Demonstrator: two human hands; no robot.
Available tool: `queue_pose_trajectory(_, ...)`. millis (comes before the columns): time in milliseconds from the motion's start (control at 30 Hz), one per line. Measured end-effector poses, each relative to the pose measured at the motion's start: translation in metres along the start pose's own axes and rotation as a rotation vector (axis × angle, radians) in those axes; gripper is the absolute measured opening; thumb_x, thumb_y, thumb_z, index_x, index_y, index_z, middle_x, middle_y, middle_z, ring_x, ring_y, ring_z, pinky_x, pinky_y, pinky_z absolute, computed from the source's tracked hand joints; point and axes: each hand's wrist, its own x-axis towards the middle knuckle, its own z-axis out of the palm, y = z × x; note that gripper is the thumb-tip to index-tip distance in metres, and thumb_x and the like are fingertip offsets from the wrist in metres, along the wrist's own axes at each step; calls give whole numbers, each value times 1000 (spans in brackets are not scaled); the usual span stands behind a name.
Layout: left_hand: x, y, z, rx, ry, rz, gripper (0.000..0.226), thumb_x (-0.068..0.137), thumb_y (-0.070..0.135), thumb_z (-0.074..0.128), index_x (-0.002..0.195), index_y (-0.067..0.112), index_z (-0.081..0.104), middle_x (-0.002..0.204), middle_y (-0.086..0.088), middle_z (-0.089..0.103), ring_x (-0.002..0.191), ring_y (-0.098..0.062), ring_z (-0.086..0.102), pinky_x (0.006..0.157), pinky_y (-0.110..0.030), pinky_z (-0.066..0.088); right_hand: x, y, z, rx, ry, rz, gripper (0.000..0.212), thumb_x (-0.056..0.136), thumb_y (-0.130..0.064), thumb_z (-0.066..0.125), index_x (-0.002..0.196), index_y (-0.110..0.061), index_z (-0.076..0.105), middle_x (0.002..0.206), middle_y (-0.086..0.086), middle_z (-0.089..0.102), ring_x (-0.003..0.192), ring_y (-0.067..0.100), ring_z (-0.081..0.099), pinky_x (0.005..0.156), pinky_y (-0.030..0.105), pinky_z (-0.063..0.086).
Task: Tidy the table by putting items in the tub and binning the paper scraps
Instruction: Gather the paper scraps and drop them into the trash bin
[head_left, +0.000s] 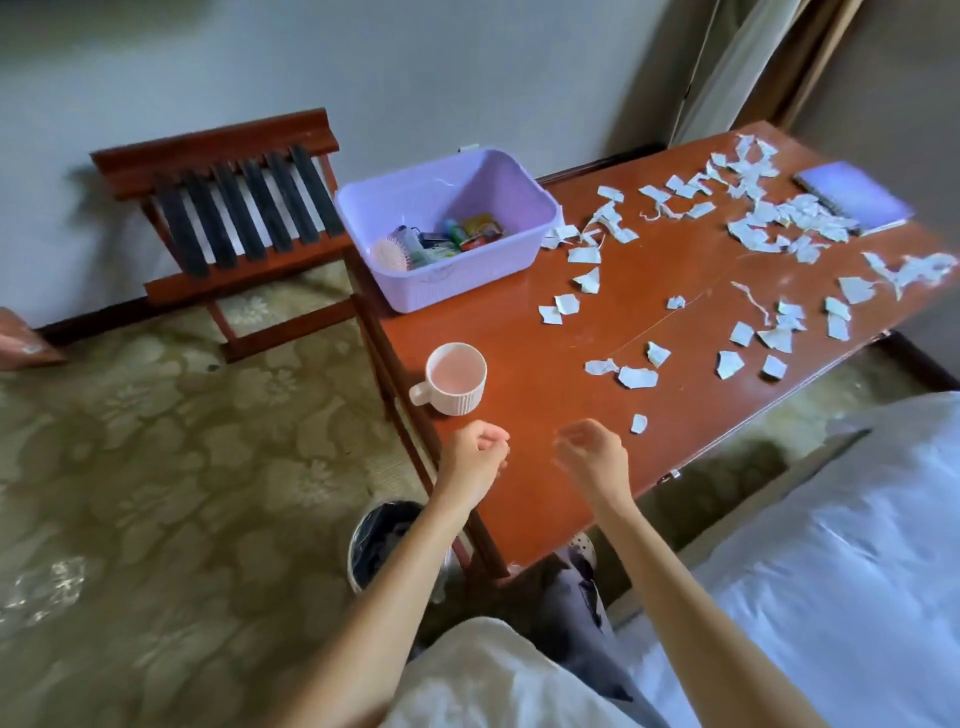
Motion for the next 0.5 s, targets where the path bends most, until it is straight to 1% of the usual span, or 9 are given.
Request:
queue_pose_trajectory(67,14,6,22,23,9,-3,11,90,11,50,91,17,59,100,-9,68,91,-23,67,86,-38,57,26,11,-17,-107,18,17,19,88,-10,60,106,-5,63,106,11,67,83,18,59,68,23,51)
queue_pose_trajectory(133,35,16,51,36,35,-20,11,90,12,50,92,17,60,98,-8,69,90,-23,67,85,-37,57,61,23,-40,-193,7,18,22,86,-13,62,108,-6,62,110,10,66,90,20,59,76,30,50)
queue_pose_trajectory(200,56,29,81,52,82,-45,13,90,14,49,93,17,61,98,-6,69,88,-20,67,83,-33,57,97,35,-60,-282,-52,5,30,84,-16,65,112,-7,60,116,11,63,100,25,60,84,35,49)
queue_pose_trajectory(300,80,50,124,-8,181,-110,20,91,14,48,102,11,64,102,-7,68,88,-20,66,80,-30,57,138,49,-86,-475,-215,-83,43,84,-25,67,120,-8,51,123,11,57,104,27,59,79,33,48)
queue_pose_trajectory(400,89,69,161,-71,272,-190,22,91,12,47,103,6,64,103,-12,68,83,-20,66,74,-27,55,160,62,-105,-687,-407,-190,53,86,-33,64,128,-10,41,133,10,49,111,29,57,86,36,48)
queue_pose_trajectory(467,93,75,178,-95,335,-224,22,92,11,48,105,5,65,101,-11,69,83,-21,66,73,-27,55,172,66,-110,-757,-502,-253,50,88,-31,60,128,-10,40,133,10,47,111,30,58,86,35,48)
queue_pose_trajectory(500,94,77,185,-101,366,-243,22,92,11,48,105,5,64,99,-10,68,82,-21,66,70,-24,55,178,67,-112,-794,-542,-291,46,90,-29,58,127,-9,40,132,10,47,109,30,59,85,35,48)
